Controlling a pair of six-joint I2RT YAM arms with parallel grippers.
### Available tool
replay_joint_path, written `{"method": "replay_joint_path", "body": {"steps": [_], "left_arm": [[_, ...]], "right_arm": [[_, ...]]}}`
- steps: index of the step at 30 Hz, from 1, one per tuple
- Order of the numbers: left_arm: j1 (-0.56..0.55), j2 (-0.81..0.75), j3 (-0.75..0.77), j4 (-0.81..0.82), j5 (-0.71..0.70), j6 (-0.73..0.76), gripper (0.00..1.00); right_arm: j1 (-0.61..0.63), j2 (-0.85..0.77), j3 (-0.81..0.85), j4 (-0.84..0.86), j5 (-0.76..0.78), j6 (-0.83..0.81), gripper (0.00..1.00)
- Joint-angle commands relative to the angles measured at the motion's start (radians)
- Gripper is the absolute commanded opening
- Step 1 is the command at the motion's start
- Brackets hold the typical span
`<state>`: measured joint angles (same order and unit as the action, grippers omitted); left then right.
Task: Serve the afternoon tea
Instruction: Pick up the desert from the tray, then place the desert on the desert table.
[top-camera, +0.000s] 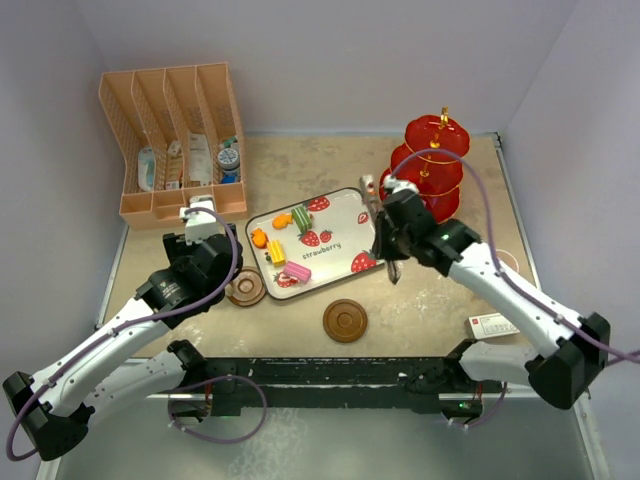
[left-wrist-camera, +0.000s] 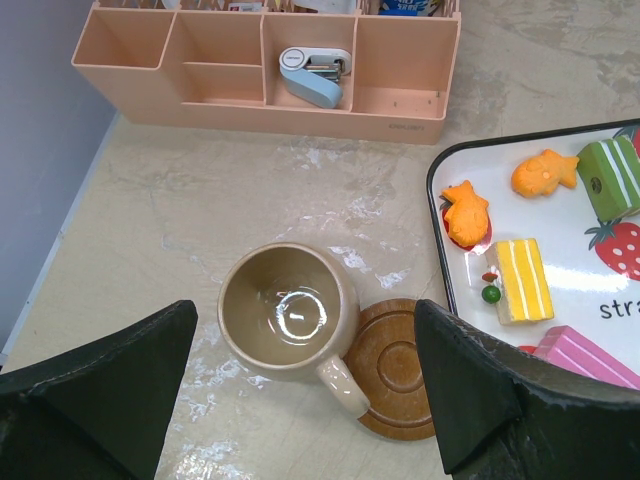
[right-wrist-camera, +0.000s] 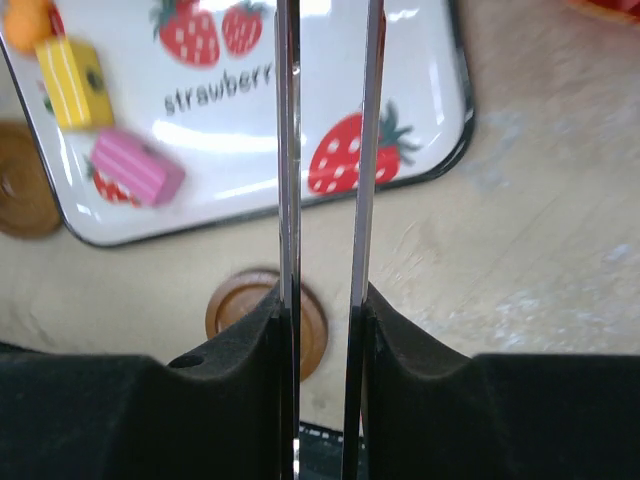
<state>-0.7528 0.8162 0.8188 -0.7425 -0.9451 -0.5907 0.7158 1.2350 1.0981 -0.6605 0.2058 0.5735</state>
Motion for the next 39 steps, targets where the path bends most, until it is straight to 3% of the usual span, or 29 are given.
{"method": "replay_joint_path", "body": {"steps": [1, 13, 39], "left_arm": [[0.003, -0.012, 0.025, 0.011, -0.002, -0.004, 0.87], [0.001, -0.019, 0.024, 0.009, -0.002, -0.007, 0.87], [0.001, -0.008, 0.025, 0.013, -0.001, -0.002, 0.87]], "right_arm": [[-0.152, -0.067, 0.091, -0.014, -0.014, -0.080, 0.26], [-0.382, 0.001, 0.110, 0.054, -0.148, -0.197, 0.26], [-0.506, 0.160, 0.064, 0.275, -0.155, -0.217, 0.25]]}}
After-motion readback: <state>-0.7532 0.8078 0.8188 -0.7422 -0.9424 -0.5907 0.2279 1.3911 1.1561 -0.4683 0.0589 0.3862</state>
